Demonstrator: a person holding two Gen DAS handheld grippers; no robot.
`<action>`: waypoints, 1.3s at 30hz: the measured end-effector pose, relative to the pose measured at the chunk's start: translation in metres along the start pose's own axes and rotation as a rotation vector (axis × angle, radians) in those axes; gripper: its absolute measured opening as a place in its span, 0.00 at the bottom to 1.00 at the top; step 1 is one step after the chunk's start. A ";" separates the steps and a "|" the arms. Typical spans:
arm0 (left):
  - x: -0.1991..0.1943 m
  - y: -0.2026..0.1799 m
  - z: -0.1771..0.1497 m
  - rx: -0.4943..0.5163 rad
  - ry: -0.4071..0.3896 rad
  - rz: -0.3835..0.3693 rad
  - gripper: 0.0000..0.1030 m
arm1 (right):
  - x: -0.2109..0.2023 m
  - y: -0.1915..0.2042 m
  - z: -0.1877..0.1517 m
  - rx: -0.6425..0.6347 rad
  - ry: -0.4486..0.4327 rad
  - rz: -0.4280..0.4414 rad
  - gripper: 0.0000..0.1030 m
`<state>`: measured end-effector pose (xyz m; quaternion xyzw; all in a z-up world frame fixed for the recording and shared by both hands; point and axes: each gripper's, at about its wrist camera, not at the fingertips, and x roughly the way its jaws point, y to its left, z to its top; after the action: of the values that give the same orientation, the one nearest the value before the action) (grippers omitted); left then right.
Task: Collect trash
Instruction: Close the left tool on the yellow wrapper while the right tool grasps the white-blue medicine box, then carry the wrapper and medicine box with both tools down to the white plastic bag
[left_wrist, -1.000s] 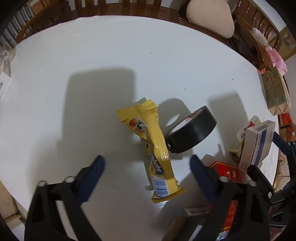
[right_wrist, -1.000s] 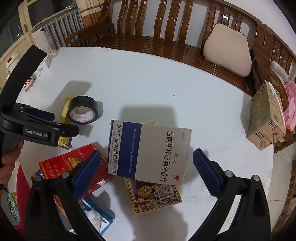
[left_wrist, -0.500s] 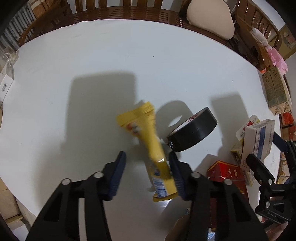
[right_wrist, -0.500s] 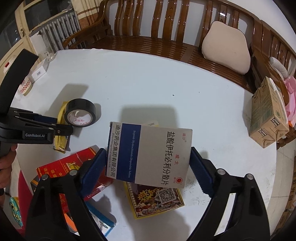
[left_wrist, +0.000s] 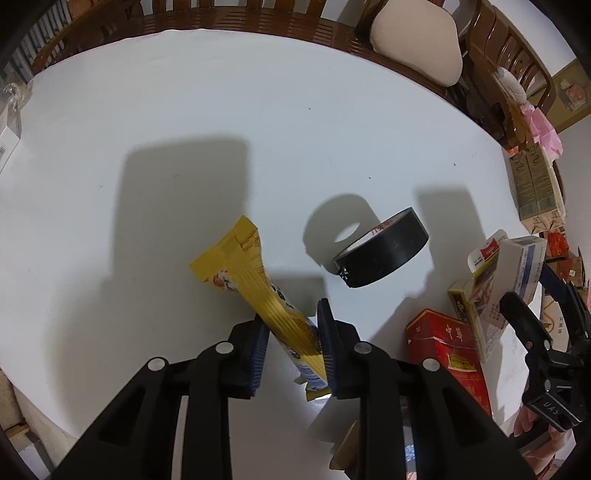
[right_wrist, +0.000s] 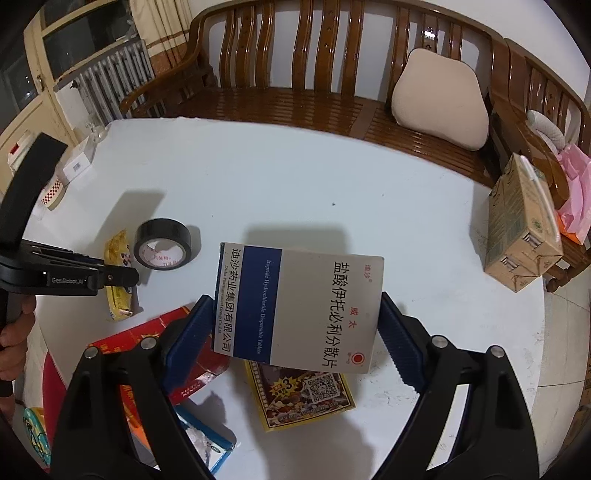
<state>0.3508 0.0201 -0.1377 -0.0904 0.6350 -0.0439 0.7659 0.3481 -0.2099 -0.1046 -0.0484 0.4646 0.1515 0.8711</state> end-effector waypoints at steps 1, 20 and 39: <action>-0.001 0.002 -0.001 0.001 -0.001 0.002 0.25 | -0.002 -0.001 0.000 0.001 -0.006 -0.003 0.82; -0.018 0.006 -0.015 0.038 -0.053 -0.036 0.12 | -0.028 0.001 -0.005 0.027 -0.042 -0.036 0.82; -0.044 0.001 -0.028 0.097 -0.144 -0.036 0.10 | -0.067 0.005 -0.016 0.046 -0.093 -0.070 0.82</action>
<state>0.3149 0.0267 -0.1008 -0.0674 0.5739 -0.0820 0.8120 0.2987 -0.2231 -0.0588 -0.0373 0.4248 0.1124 0.8975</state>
